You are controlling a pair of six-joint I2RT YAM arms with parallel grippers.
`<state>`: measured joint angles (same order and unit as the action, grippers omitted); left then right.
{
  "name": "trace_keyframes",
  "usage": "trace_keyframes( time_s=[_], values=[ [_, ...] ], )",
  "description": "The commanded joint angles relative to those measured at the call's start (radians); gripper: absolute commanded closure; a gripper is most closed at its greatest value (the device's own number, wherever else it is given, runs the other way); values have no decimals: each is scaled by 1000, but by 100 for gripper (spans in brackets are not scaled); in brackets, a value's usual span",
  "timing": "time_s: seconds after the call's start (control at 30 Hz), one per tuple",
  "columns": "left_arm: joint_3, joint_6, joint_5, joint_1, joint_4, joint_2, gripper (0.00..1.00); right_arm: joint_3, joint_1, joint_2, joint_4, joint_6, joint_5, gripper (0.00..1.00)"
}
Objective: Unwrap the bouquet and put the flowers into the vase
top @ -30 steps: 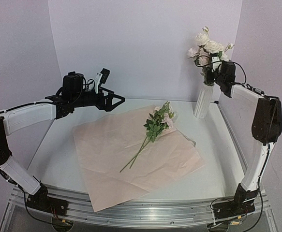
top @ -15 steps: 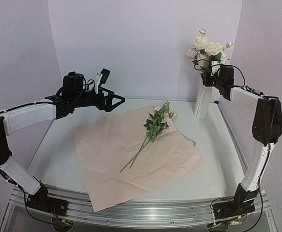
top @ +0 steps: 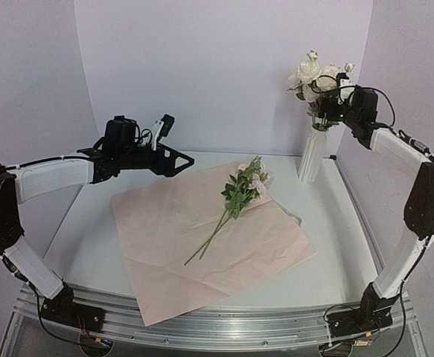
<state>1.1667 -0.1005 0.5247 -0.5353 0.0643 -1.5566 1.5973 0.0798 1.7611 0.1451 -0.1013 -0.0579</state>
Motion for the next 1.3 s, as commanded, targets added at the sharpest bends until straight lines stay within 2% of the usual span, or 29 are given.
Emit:
trace_keyframes(
  time_s=[0.0, 0.17, 0.27, 0.37, 0.53, 0.73, 0.93, 1.27],
  values=[
    [83, 9, -67, -46, -131, -75, 16, -45, 18, -121, -81, 48, -23, 4],
    [179, 102, -109, -130, -273, -188, 32, -67, 32, -191, -202, 96, 1, 3],
    [265, 138, -105, -179, -352, -284, 38, -80, 47, -238, -296, 168, 26, 2],
    [361, 148, -123, -222, -413, -408, 45, -140, 60, -293, -319, 223, 48, 3],
    [490, 111, -185, -241, -448, -573, 50, -198, 65, -353, -343, 269, 120, 4],
    [562, 110, -279, -251, -428, -678, 63, -236, 73, -402, -344, 263, 201, 4],
    [580, 115, -302, -276, -430, -735, 61, -264, 74, -447, -344, 238, 214, 4],
    [645, 80, -467, -275, -447, -825, 68, -277, 73, -490, -337, 210, 304, 3]
  ],
)
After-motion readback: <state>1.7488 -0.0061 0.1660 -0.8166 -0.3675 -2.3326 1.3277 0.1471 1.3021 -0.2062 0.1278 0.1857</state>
